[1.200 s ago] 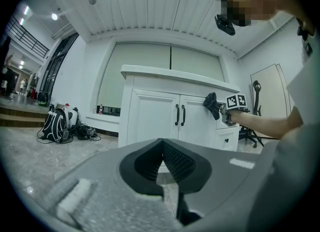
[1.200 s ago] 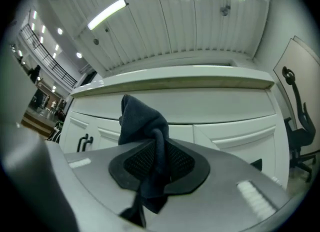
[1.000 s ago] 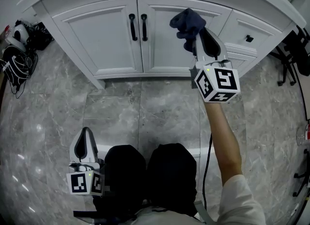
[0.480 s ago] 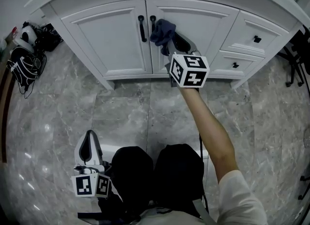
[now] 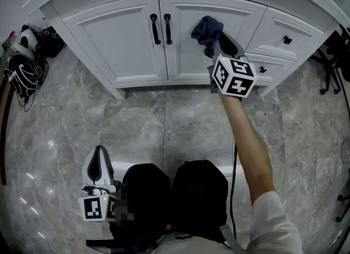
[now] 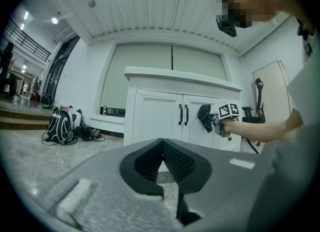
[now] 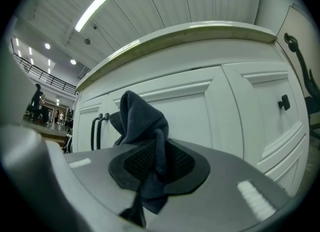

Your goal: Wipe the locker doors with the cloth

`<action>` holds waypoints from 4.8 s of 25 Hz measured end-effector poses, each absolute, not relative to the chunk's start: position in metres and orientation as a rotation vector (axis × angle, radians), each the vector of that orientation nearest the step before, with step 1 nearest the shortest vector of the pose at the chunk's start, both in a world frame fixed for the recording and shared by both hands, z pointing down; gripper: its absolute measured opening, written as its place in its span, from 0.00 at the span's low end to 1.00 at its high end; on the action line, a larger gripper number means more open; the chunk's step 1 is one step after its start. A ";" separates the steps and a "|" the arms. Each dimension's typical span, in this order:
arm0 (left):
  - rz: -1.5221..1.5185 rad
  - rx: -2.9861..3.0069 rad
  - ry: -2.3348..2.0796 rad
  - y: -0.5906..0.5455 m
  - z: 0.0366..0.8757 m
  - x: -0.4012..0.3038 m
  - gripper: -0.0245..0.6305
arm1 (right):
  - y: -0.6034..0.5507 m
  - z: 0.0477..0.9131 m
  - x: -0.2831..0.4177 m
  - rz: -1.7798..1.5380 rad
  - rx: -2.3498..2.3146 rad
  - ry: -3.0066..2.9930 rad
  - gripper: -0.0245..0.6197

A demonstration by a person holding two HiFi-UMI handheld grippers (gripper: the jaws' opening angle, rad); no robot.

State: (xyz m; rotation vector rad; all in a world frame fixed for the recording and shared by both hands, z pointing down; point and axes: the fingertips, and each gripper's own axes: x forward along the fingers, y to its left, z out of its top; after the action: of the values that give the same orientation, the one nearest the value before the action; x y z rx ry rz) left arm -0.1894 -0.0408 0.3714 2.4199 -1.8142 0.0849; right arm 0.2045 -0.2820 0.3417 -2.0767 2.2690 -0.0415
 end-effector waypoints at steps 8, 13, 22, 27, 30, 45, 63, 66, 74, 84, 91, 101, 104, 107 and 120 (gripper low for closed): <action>0.080 2.425 -1.819 -0.039 0.370 -0.188 0.04 | -0.266 0.340 0.275 -0.021 -2.224 2.152 0.14; 0.072 2.428 -1.814 -0.036 0.369 -0.186 0.04 | -0.258 0.340 0.291 0.016 -2.277 2.141 0.14; 0.073 2.429 -1.815 -0.035 0.371 -0.187 0.04 | -0.221 0.332 0.236 0.122 -2.061 2.283 0.14; 0.078 2.422 -1.819 -0.034 0.373 -0.190 0.04 | -0.227 0.367 0.165 -0.009 -1.890 2.425 0.14; 0.086 2.419 -1.822 -0.031 0.373 -0.194 0.04 | -0.247 0.400 0.133 -0.162 -1.828 2.475 0.14; 0.110 2.391 -1.869 -0.032 0.373 -0.215 0.04 | -0.286 0.427 0.180 -0.192 -2.057 2.433 0.14; 0.093 2.414 -1.828 -0.032 0.374 -0.197 0.04 | -0.258 0.420 0.289 -0.122 -2.347 2.286 0.14; 0.082 2.416 -1.826 -0.031 0.373 -0.198 0.04 | -0.253 0.419 0.295 -0.131 -2.361 2.234 0.14; 0.071 2.406 -1.821 -0.032 0.378 -0.201 0.04 | -0.217 0.413 0.212 -0.046 -2.086 2.429 0.14; 0.093 2.381 -1.858 -0.027 0.377 -0.212 0.04 | -0.261 0.475 0.101 -0.265 -1.838 2.639 0.14; 0.111 2.374 -1.881 -0.026 0.374 -0.218 0.04 | -0.296 0.487 0.126 -0.390 -1.958 2.530 0.14; 0.110 2.391 -1.858 -0.029 0.376 -0.212 0.04 | -0.276 0.488 0.222 -0.381 -2.178 2.387 0.14; 0.112 2.390 -1.858 -0.028 0.375 -0.212 0.04 | -0.268 0.488 0.251 -0.385 -2.247 2.332 0.14; 0.109 2.394 -1.859 -0.028 0.374 -0.212 0.04 | -0.265 0.485 0.276 -0.375 -2.298 2.282 0.14; 0.097 2.401 -1.846 -0.030 0.377 -0.208 0.04 | -0.213 0.449 0.259 -0.174 -2.182 2.329 0.14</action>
State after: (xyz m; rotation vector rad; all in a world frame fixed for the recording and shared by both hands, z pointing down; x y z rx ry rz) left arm -0.2079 -0.0301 0.3768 2.4006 -1.8457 0.0967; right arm 0.2594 -0.2128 0.4494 -2.1818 2.3288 -0.1743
